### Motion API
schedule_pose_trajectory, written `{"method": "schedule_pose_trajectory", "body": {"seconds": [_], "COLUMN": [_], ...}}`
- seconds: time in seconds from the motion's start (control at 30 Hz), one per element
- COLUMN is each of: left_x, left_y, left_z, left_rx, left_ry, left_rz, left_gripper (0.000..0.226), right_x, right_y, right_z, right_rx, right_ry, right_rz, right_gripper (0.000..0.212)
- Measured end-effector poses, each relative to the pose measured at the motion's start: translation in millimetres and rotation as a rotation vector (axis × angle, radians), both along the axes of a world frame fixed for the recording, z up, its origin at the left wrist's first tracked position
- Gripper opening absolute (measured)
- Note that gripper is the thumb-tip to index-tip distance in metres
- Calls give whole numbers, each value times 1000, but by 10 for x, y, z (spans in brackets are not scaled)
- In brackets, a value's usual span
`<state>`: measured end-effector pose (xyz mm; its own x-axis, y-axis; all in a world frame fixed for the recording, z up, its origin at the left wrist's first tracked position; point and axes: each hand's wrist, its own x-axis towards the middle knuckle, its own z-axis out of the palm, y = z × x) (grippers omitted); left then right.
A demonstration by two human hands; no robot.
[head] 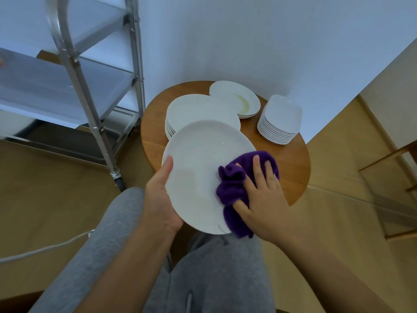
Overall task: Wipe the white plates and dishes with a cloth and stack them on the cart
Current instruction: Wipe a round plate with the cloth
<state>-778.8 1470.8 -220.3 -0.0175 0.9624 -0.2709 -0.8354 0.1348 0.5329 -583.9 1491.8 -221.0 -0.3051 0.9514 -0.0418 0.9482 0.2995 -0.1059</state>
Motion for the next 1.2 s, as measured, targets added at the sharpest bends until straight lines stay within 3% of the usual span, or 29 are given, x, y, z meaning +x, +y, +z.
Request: {"method": "schedule_pose_trajectory", "body": {"seconds": [0.23, 0.43, 0.53, 0.7, 0.87, 1.03, 1.2], "left_x": [115, 35, -32, -44, -38, 71, 33], "left_y": [-11, -67, -43, -8, 9, -18, -36], "left_z": [-23, -64, -62, -45, -7, 60, 81], "left_rx": [-41, -45, -46, -11, 56, 38, -21], "left_ry": [-48, -26, -57, -50, 8, 7, 34], "left_rz": [-18, 3, -1, -12, -78, -234, -111], "left_gripper": [31, 33, 37, 31, 33, 46, 35], "right_x": [-523, -866, -706, -302, -181, -558, -785], "right_y": [-458, -501, -502, -457, -284, -30, -234], "right_z": [-78, 6, 25, -6, -24, 43, 30], "right_rx": [-150, -111, 4, 19, 54, 41, -59], "right_ry": [211, 445, 419, 268, 153, 345, 424], "right_rz": [-87, 46, 176, 289, 20, -152, 158], "right_gripper": [70, 59, 56, 59, 75, 84, 85]}}
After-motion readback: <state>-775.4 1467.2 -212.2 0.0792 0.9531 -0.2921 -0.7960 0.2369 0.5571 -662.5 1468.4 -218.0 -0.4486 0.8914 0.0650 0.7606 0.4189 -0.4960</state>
